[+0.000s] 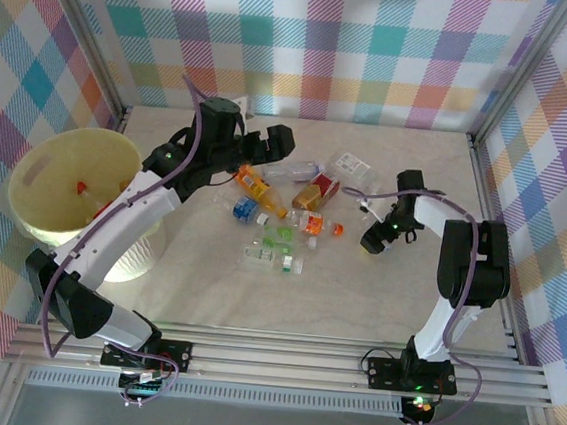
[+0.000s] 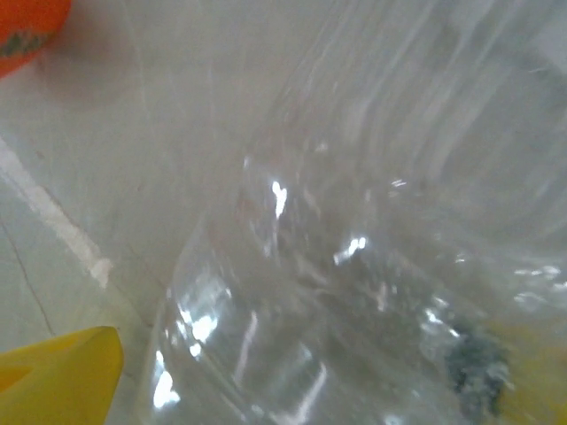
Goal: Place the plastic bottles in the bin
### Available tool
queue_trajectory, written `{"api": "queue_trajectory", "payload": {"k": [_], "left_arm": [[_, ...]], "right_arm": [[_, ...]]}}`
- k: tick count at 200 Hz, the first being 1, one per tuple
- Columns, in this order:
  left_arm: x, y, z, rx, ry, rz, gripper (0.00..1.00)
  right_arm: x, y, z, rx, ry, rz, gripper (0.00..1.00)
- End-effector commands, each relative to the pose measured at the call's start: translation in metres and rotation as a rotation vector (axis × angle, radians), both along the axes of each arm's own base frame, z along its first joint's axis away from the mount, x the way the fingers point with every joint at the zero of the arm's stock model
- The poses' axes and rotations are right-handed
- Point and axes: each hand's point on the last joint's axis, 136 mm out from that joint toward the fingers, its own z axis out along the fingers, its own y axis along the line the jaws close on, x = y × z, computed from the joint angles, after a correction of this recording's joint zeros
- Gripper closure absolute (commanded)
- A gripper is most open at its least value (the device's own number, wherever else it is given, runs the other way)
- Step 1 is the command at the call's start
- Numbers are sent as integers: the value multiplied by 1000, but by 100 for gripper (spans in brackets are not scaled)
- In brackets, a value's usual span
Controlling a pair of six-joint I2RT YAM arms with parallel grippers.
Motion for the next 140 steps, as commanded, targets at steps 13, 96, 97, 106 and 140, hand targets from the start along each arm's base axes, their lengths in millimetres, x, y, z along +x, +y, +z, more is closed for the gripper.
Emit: {"api": "queue_trajectory", "payload": {"k": [13,96,97,106,140], "left_arm": [[-6,5,6,-1,-12,17,0],[-2,2,-5,6,13,22,0],[-2,2,-5,6,13,22,0],[-1,3,-6,9,14,27,0],[4,-2,-4,-27,-14,26,0]], "right_arm": [[-3,-1,0,14,-5,-45,10],[10,-1,14,31,-112,-143,36],[11,-1,15,34,-115,-146,36],[12,5,22,72,-123,-156,39],[21,16,46,177,-136,-254,48]]}}
